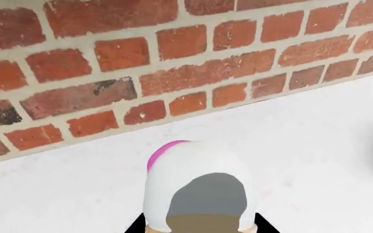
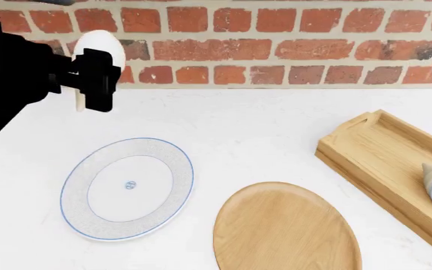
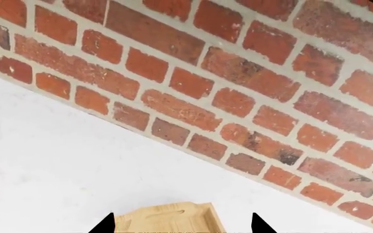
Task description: Move the dessert items from the plate to the tray.
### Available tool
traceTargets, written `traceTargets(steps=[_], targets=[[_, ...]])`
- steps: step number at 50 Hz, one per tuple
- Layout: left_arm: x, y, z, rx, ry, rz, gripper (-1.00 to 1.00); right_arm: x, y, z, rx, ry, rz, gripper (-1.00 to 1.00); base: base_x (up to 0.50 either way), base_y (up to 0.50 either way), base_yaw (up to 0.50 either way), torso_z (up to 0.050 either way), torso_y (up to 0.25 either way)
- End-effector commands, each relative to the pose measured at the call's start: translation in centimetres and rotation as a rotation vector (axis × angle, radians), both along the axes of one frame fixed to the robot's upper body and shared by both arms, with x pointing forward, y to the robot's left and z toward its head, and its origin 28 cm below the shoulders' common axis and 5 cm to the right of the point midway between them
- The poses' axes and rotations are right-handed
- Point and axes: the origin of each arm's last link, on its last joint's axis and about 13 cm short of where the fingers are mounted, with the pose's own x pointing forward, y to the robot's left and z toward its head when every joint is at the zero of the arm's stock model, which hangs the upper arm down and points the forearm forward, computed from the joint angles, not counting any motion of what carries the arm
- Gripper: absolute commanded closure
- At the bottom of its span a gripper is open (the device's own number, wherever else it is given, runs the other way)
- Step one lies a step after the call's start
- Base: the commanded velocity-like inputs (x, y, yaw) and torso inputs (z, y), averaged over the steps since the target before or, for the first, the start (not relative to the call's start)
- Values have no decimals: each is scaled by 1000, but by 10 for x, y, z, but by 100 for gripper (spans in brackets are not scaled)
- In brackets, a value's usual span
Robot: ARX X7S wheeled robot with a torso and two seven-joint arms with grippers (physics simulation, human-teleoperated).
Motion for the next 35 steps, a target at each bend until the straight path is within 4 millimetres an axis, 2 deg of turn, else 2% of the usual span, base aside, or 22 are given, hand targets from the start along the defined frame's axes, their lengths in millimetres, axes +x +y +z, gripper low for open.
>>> traceTargets(steps=[1,35], targets=[[-1,-4,10,-8,-33,-26,100,-3,0,4,-3,0,-15,-100,0,-250,0,0,0],[6,-4,1,-7,-14,-26,100,-1,-2,-4,16,17,-2,-100,-22,-410,0,0,0]])
